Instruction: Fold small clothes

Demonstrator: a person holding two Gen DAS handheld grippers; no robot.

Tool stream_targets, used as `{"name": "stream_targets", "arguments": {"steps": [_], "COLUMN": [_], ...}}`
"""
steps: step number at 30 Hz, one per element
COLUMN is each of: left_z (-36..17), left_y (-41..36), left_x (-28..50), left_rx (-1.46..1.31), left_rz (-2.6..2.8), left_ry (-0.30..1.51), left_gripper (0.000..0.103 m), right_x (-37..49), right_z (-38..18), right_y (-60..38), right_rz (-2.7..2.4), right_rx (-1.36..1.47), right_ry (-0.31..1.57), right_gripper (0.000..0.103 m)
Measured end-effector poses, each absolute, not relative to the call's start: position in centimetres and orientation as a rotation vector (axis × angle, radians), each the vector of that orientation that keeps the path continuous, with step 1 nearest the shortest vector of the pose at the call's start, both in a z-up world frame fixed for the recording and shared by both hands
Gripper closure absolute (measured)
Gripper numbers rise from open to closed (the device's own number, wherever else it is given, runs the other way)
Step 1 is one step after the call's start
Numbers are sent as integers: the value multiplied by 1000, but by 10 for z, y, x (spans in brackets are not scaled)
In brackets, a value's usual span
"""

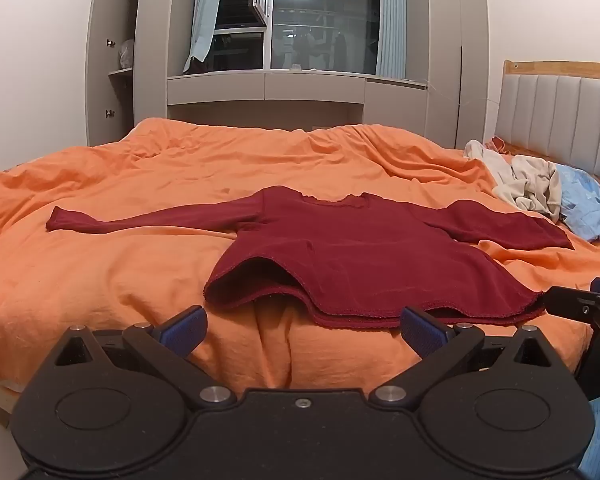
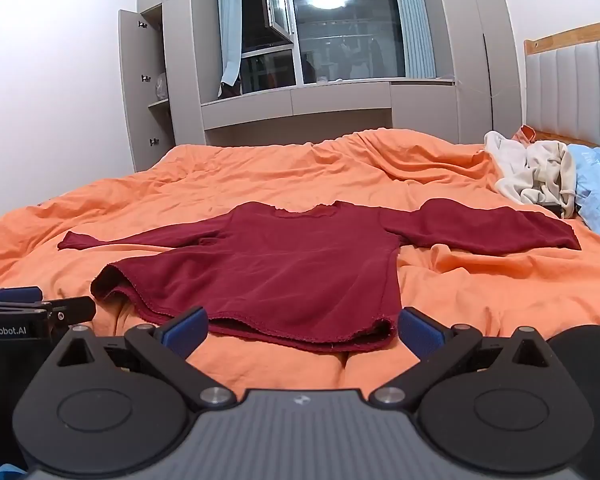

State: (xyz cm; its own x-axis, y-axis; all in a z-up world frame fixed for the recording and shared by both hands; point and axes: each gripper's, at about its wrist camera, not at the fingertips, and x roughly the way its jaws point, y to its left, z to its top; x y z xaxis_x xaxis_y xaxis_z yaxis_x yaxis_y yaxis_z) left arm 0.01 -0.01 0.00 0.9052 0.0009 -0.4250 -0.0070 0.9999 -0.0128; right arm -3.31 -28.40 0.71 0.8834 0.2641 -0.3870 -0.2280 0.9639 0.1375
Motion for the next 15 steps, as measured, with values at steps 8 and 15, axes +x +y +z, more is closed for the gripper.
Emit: {"name": "stream_targets", "arguments": {"steps": [8, 15], "left_z": [0, -1], "left_y": [0, 0], "left_x": [0, 2], "left_rx": [-13, -15], "left_rz": [7, 7], "left_ry": [432, 430], "left_gripper": [1, 1], "right_x": [-33, -33], "right_z": [7, 7], "right_y": [-283, -284], "right_rz": [255, 251], "right_rx": [86, 87], "right_ry": [410, 407], "right_gripper": [0, 0]}}
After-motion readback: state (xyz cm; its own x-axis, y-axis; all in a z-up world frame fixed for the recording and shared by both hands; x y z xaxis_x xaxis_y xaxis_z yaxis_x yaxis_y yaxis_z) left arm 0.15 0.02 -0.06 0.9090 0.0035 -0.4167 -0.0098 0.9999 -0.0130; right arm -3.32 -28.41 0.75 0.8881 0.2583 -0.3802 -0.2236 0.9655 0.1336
